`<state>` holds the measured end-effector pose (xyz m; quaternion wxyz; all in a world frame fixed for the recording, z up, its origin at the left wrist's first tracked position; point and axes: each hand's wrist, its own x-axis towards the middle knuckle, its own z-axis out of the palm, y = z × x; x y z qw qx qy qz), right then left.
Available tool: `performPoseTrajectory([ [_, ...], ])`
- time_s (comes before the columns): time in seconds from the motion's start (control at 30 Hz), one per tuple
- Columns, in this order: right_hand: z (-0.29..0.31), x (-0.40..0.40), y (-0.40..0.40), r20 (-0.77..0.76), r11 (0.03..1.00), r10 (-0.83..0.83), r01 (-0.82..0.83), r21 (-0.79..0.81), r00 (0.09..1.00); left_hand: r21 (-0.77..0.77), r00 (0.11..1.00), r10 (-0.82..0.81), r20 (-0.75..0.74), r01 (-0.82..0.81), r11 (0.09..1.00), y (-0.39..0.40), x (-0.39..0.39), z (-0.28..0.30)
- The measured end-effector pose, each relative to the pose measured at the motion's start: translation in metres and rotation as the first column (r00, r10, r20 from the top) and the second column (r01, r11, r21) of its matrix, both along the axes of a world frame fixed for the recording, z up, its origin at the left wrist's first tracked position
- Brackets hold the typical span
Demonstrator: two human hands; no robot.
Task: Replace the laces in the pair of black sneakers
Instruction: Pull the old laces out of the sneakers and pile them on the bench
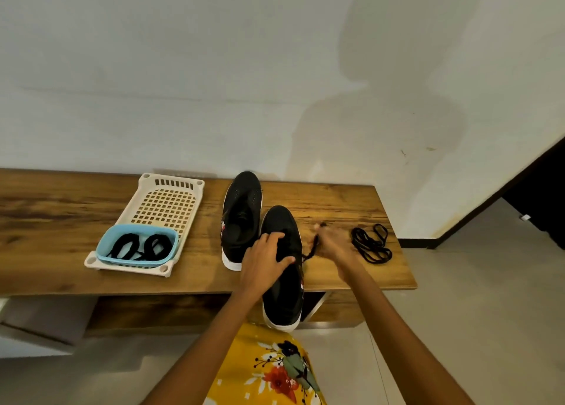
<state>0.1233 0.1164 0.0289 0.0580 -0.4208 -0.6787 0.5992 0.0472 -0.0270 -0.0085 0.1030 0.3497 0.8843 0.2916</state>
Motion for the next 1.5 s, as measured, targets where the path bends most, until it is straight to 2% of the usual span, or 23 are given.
performPoseTrajectory([
  [0.03,-0.01,0.002,-0.001,0.086,0.994,0.082,-0.087,0.066,0.993,0.028,0.998,0.003,0.066,-0.005,1.0,0.002,-0.007,0.001],
  [0.1,-0.023,0.008,-0.004,0.24,0.948,0.199,-0.249,0.201,0.95,0.177,0.946,0.039,0.322,-0.101,0.979,0.002,-0.02,0.006],
  [0.13,-0.027,0.011,-0.006,0.295,0.922,0.209,-0.288,0.259,0.933,0.253,0.905,0.058,0.422,-0.18,0.951,0.001,-0.026,0.009],
  [0.17,-0.03,0.015,-0.009,0.329,0.902,0.19,-0.297,0.314,0.925,0.3,0.89,0.082,0.449,-0.237,0.924,0.0,-0.031,0.013],
  [0.23,-0.029,0.019,-0.019,0.304,0.859,0.141,-0.269,0.436,0.942,0.313,0.924,0.103,0.368,-0.228,0.922,-0.003,-0.039,0.023],
  [0.27,-0.029,0.02,-0.025,0.246,0.832,0.155,-0.261,0.49,0.957,0.288,0.95,0.061,0.306,-0.153,0.945,-0.004,-0.04,0.029],
  [0.33,-0.029,0.017,-0.036,0.15,0.76,0.261,-0.299,0.578,0.954,0.139,0.975,-0.104,0.197,0.077,0.987,-0.003,-0.039,0.042],
  [0.4,-0.032,0.01,-0.044,0.159,0.69,0.313,-0.339,0.64,0.936,-0.059,0.977,-0.211,0.024,0.212,0.976,0.0,-0.036,0.048],
  [0.43,-0.034,0.007,-0.046,0.164,0.674,0.299,-0.33,0.661,0.94,-0.122,0.973,-0.22,-0.075,0.21,0.97,0.001,-0.034,0.049],
  [0.5,-0.039,0.002,-0.049,0.121,0.694,0.243,-0.26,0.672,0.962,-0.105,0.967,-0.167,-0.191,0.149,0.983,-0.002,-0.028,0.045],
  [0.57,-0.043,0.002,-0.049,0.046,0.738,0.202,-0.183,0.649,0.978,0.017,0.976,-0.122,-0.18,0.127,0.992,-0.007,-0.017,0.031],
  [0.67,-0.047,0.002,-0.047,-0.032,0.818,0.151,-0.107,0.565,0.988,0.09,0.998,-0.065,-0.007,0.065,0.994,-0.01,0.002,0.01],
  [0.73,-0.048,0.001,-0.046,-0.048,0.883,0.123,-0.087,0.462,0.991,0.097,0.997,-0.007,0.073,0.0,0.995,-0.008,0.01,-0.002],
  [0.83,-0.045,0.0,-0.043,-0.091,0.973,0.123,-0.102,0.209,0.988,0.116,0.994,0.049,0.1,-0.06,0.991,-0.001,0.011,-0.005],
  [0.93,-0.038,-0.002,-0.031,-0.079,0.98,0.193,-0.196,-0.038,0.978,0.113,0.988,0.074,0.135,-0.09,0.99,0.001,0.005,-0.001],
  [1.0,-0.038,-0.003,-0.025,-0.07,0.964,0.247,-0.253,-0.084,0.966,0.105,0.985,0.075,0.153,-0.092,0.99,0.001,0.001,-0.001],
  [1.07,-0.041,-0.003,-0.022,-0.11,0.969,0.222,-0.232,-0.086,0.969,0.093,0.981,0.085,0.175,-0.102,0.99,0.001,-0.003,-0.003],
  [1.1,-0.042,-0.001,-0.022,-0.137,0.977,0.197,-0.206,-0.055,0.971,0.092,0.977,0.09,0.195,-0.11,0.99,0.001,-0.004,-0.004],
  [1.17,-0.043,0.003,-0.021,-0.144,0.976,0.198,-0.182,0.116,0.969,0.092,0.97,0.083,0.227,-0.106,0.99,0.002,-0.005,-0.003],
  [1.23,-0.045,0.007,-0.022,-0.08,0.911,0.266,-0.223,0.345,0.961,0.089,0.97,0.057,0.235,-0.08,0.993,0.002,-0.004,-0.004],
  [1.3,-0.049,0.01,-0.027,-0.022,0.837,0.282,-0.235,0.495,0.959,0.114,0.968,0.028,0.248,-0.057,0.992,0.0,-0.002,-0.008],
  [1.4,-0.052,0.013,-0.034,0.023,0.756,0.261,-0.22,0.616,0.965,0.137,0.965,0.025,0.261,-0.063,0.989,-0.002,0.0,-0.01],
  [1.5,-0.048,0.012,-0.041,0.052,0.705,0.261,-0.228,0.671,0.964,0.111,0.962,0.076,0.261,-0.108,0.988,0.001,0.0,-0.007],
])
